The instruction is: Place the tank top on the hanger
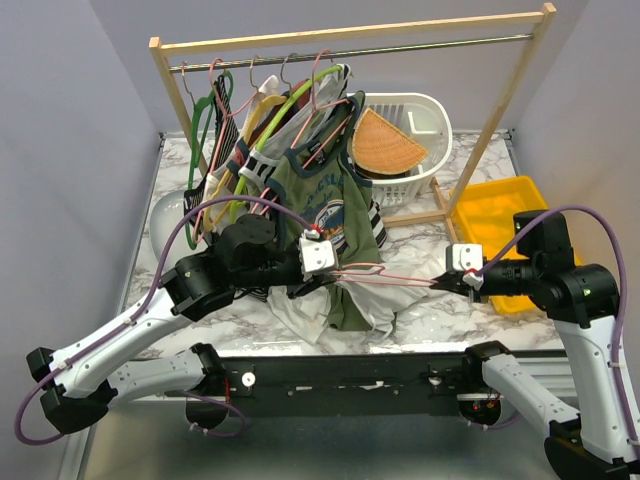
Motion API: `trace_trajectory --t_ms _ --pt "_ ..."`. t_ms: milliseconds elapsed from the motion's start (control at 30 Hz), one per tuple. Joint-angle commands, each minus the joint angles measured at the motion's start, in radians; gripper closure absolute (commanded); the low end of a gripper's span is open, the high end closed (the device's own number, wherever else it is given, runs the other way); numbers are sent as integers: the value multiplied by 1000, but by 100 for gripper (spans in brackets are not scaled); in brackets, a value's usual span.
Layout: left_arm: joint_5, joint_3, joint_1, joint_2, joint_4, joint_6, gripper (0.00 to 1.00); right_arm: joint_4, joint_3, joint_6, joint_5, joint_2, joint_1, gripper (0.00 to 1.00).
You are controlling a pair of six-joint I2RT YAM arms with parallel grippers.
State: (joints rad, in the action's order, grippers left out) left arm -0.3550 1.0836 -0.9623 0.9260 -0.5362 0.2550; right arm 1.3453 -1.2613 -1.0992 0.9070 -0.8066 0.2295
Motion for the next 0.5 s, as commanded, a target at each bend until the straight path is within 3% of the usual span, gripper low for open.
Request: trace_trajectory --t_ms 0,100,233,333,367,400,467 --pt "-71 18 -3 7 33 -20 74 181 -36 28 44 -11 7 100" --pt "-61 -14 -3 -9 62 -69 100 181 -38 36 47 -31 7 100" --pt "-32 -76 -3 -50 122 -178 100 175 -33 53 52 -57 7 99" --pt "1 -116 -3 -65 160 -291 100 134 -30 117 35 -65 7 92" --pt "22 -135 -3 -69 186 -340 100 83 -30 183 24 -62 7 85" --pt "34 -143 -3 -70 194 -367 100 62 -29 215 -6 -56 7 60" --pt "71 -159 -3 -75 214 -399 100 -32 -38 345 -54 -48 7 35"
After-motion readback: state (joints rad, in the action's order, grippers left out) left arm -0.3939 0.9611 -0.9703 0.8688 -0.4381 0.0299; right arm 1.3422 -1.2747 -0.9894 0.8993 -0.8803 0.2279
